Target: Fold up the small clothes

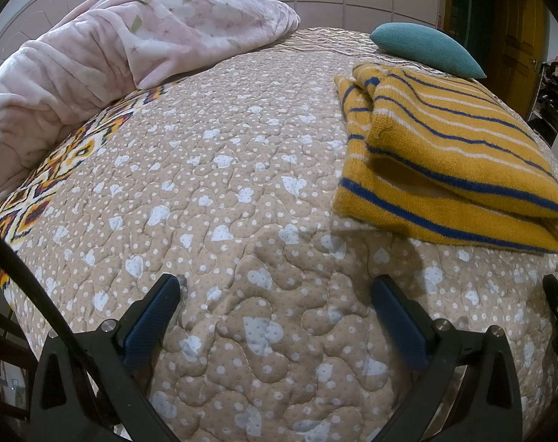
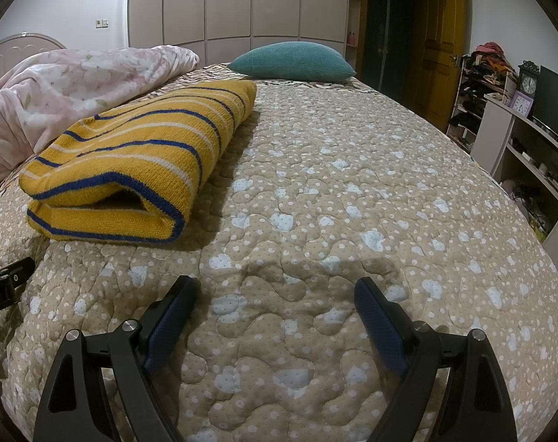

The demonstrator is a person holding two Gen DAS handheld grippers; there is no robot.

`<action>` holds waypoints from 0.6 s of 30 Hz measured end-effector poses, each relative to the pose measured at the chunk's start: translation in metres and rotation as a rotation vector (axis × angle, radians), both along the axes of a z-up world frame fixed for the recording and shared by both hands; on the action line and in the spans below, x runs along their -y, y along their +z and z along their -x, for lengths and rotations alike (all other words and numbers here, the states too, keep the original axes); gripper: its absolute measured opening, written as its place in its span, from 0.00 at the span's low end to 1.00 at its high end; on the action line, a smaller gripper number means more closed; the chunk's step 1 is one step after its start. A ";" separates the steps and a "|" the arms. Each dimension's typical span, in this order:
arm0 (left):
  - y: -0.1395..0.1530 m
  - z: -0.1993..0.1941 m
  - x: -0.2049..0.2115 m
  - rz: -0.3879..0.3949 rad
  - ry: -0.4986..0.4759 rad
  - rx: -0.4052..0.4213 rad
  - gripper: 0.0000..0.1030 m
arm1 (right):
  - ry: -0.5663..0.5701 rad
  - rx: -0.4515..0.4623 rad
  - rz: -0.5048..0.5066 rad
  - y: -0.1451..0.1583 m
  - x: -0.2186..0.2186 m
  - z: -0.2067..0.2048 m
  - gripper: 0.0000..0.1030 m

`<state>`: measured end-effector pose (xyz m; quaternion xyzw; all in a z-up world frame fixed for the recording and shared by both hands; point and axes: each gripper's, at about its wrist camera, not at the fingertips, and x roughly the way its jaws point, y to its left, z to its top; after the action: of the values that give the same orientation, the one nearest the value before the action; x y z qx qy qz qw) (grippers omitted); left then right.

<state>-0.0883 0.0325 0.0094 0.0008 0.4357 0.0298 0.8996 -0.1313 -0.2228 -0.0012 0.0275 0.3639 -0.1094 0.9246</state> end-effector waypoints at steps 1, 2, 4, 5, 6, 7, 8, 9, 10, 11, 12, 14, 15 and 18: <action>0.000 0.000 0.000 0.000 0.000 0.000 1.00 | 0.000 0.000 0.000 0.000 0.000 0.000 0.88; 0.000 0.000 0.000 0.000 0.000 0.000 1.00 | 0.000 0.000 0.000 0.000 0.000 0.000 0.88; 0.000 0.000 0.000 0.000 0.000 0.000 1.00 | 0.000 0.000 0.000 0.000 0.000 0.000 0.88; 0.000 0.000 0.000 0.000 0.000 0.000 1.00 | 0.000 0.000 0.000 0.000 0.000 0.000 0.88; 0.000 0.000 0.000 0.000 0.000 0.000 1.00 | 0.000 0.000 0.000 0.000 0.000 0.000 0.88; 0.000 0.000 0.000 0.000 0.000 0.000 1.00 | 0.000 0.000 0.000 0.000 0.000 0.000 0.88; 0.000 0.000 0.000 0.000 0.000 0.000 1.00 | 0.000 0.000 0.001 0.000 0.000 0.000 0.88; 0.000 0.000 0.000 0.000 0.000 0.000 1.00 | 0.000 0.000 0.001 0.000 0.000 0.000 0.88; 0.000 0.000 0.000 0.000 0.000 0.000 1.00 | 0.000 0.000 0.001 0.000 0.000 0.000 0.88; 0.000 0.000 0.000 0.001 0.000 0.001 1.00 | 0.000 0.000 0.001 0.000 0.000 0.000 0.88; -0.001 0.000 -0.001 0.002 -0.001 0.001 1.00 | 0.000 0.000 0.001 0.000 -0.001 0.000 0.88; -0.001 0.001 0.000 0.004 -0.001 -0.005 1.00 | 0.000 0.000 0.002 0.000 -0.001 0.000 0.88; 0.000 0.000 0.000 0.006 -0.003 -0.010 1.00 | -0.001 -0.001 0.002 0.000 -0.001 0.000 0.88; 0.004 -0.001 0.000 0.010 -0.007 -0.052 1.00 | -0.002 -0.002 0.003 0.000 -0.002 0.000 0.88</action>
<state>-0.0869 0.0323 0.0130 -0.0012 0.4591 0.0243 0.8881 -0.1317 -0.2212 -0.0016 0.0262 0.3644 -0.1109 0.9242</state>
